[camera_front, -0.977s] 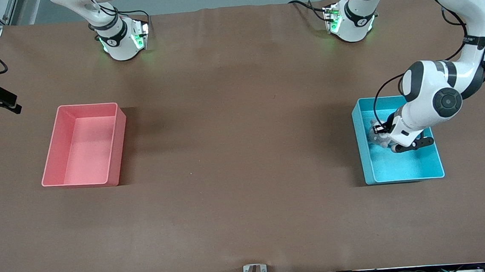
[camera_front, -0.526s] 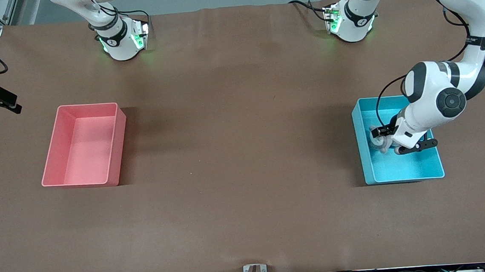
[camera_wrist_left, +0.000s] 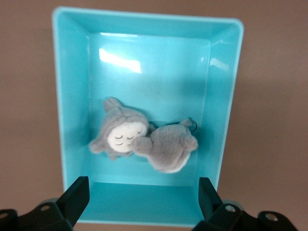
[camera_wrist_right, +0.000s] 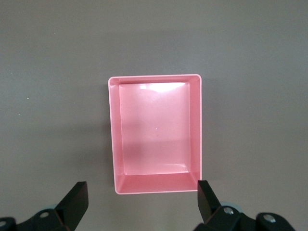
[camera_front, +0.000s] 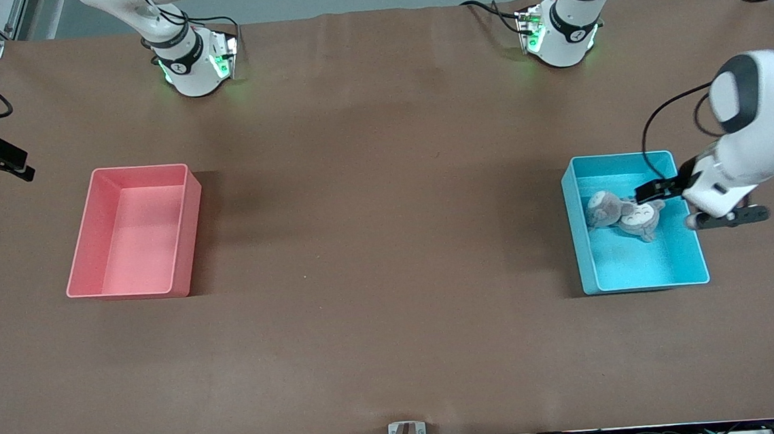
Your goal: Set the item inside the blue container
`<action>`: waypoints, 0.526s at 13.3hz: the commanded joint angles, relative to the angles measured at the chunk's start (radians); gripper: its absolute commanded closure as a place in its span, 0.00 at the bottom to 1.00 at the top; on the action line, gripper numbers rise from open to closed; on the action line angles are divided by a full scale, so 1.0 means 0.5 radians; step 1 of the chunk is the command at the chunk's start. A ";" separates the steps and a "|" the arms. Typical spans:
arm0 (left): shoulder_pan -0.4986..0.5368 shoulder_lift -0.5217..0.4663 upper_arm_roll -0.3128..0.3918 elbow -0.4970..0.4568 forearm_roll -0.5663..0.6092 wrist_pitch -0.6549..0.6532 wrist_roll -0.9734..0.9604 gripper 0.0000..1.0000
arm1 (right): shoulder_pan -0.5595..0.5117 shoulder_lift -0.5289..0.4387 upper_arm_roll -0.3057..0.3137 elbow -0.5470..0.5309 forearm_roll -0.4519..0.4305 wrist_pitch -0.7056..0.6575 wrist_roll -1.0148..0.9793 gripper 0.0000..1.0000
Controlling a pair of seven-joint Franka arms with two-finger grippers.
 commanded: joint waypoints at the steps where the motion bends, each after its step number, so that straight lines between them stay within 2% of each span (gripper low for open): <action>1: 0.057 -0.117 -0.005 0.278 -0.074 -0.322 0.060 0.00 | 0.007 -0.052 0.000 -0.044 -0.008 -0.001 -0.015 0.00; 4: 0.057 -0.120 -0.008 0.687 -0.074 -0.666 0.014 0.00 | 0.007 -0.052 0.000 -0.041 -0.008 -0.001 -0.015 0.00; 7: 0.032 -0.132 -0.023 0.826 -0.074 -0.679 -0.008 0.00 | 0.007 -0.052 0.000 -0.044 -0.008 -0.001 -0.018 0.00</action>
